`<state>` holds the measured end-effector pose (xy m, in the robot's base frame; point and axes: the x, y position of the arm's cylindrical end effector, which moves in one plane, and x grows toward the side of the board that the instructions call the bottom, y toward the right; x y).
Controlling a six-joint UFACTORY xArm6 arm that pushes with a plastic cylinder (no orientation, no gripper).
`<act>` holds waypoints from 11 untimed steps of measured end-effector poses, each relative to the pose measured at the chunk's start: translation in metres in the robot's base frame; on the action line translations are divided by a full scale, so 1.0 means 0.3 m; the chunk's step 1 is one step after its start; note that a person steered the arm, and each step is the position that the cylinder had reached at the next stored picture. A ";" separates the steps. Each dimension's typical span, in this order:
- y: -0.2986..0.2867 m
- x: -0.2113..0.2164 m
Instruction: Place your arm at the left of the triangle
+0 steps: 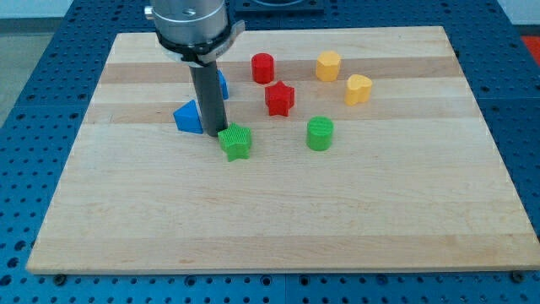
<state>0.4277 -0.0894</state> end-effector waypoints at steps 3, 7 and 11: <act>0.099 0.029; -0.387 0.019; -0.420 -0.075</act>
